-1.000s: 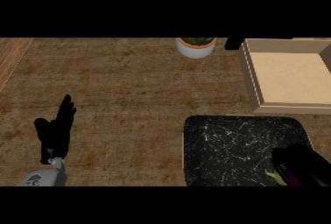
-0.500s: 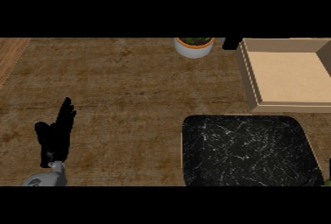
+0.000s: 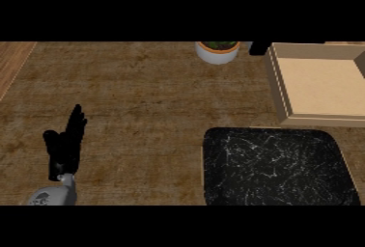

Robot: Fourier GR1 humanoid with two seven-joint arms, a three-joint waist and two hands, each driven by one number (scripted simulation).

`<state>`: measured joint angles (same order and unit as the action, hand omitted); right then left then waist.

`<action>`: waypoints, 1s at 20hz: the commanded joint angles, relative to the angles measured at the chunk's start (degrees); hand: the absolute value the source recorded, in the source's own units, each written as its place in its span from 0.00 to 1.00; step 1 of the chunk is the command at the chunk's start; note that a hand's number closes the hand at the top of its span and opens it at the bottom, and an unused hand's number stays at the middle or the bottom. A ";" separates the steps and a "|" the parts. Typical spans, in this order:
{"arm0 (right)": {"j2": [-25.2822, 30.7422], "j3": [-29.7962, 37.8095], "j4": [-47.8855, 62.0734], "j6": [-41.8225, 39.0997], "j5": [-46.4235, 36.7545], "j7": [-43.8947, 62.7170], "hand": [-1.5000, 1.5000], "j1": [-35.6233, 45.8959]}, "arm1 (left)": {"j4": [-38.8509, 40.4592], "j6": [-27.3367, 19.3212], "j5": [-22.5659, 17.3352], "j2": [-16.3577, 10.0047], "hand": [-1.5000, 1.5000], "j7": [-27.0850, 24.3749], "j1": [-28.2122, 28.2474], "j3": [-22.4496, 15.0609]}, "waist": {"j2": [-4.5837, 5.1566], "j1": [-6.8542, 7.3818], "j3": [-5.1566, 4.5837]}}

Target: Pick the eggplant from the tray and place it in the cardboard box

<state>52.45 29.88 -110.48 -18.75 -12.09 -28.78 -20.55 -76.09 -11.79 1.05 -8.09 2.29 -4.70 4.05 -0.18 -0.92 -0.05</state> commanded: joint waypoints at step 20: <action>-2.68 -19.41 58.32 5.47 -14.69 -5.98 1.00 54.43 | 0.47 1.85 0.73 1.36 0.50 0.04 -2.24 -1.42 | 0.71 3.35 0.12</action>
<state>50.79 13.39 -63.51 -15.01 -22.80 -31.30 25.07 -74.06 -10.10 1.61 -7.29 1.49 -7.38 3.46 0.46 1.97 0.04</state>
